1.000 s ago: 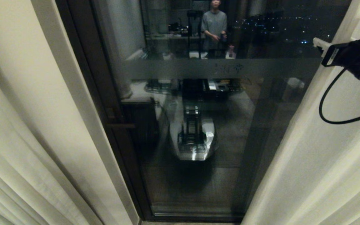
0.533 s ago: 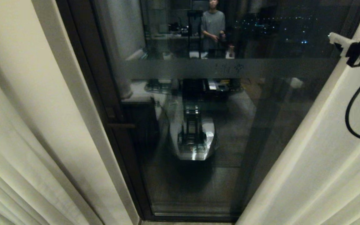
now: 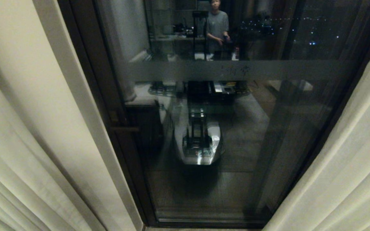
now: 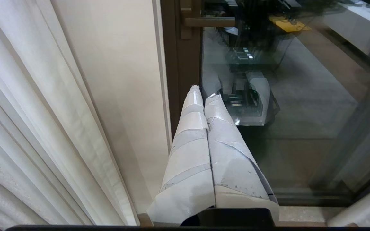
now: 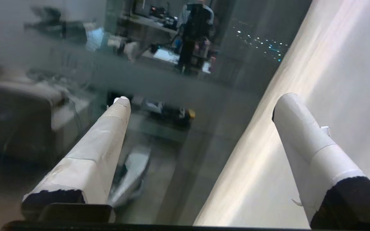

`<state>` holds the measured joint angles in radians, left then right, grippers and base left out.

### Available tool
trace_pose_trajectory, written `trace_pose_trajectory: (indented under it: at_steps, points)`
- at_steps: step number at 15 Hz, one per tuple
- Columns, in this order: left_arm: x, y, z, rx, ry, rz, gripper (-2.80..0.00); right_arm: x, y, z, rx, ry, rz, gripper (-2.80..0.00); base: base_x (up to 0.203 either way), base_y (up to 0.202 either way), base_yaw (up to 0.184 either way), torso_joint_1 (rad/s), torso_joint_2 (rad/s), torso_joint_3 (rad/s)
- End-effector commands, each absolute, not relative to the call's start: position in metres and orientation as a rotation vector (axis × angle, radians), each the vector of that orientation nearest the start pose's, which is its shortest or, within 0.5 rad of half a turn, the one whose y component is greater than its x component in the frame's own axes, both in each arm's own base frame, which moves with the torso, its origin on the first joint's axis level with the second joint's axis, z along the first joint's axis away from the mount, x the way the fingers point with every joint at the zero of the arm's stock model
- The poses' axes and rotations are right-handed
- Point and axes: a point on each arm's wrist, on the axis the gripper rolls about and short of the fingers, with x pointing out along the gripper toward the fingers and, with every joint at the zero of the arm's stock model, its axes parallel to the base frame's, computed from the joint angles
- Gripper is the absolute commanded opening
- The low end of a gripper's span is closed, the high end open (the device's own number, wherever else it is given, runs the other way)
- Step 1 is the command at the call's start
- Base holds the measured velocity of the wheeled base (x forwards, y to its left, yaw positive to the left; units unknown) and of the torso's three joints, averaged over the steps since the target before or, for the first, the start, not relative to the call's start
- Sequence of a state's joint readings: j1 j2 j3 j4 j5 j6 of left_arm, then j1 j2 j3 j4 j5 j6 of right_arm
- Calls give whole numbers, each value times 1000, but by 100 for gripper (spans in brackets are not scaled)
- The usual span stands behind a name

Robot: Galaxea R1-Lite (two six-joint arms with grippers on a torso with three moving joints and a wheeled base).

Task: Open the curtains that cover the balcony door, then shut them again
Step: Close the inner curtains on both sides

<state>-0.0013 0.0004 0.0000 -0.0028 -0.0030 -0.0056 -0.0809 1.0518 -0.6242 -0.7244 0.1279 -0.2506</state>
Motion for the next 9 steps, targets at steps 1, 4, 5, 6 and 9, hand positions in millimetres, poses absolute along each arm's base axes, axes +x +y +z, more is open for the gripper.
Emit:
trace_pose_trajectory:
  at_steps: [1,4,5,6,9]
  points:
    - [-23,0,76,-6,-3,-5,-280,97,-6,277,-311,-353,-7,0,0,0,0,0,0,0]
    - [-23,0,76,-6,-3,-5,-280,78,-5,254,-336,-328,-22,0,0,0,0,0,0,0]
    - [-23,0,76,-6,-3,-5,-280,73,-5,247,-337,-321,-29,0,0,0,0,0,0,0]
    - [-23,0,76,-6,-3,-5,-280,68,-5,241,-338,-313,-32,-280,0,0,0,0,0,0]
    - [-23,0,76,-6,-3,-5,-280,57,-4,217,-334,-276,-29,-280,0,0,0,0,0,0]
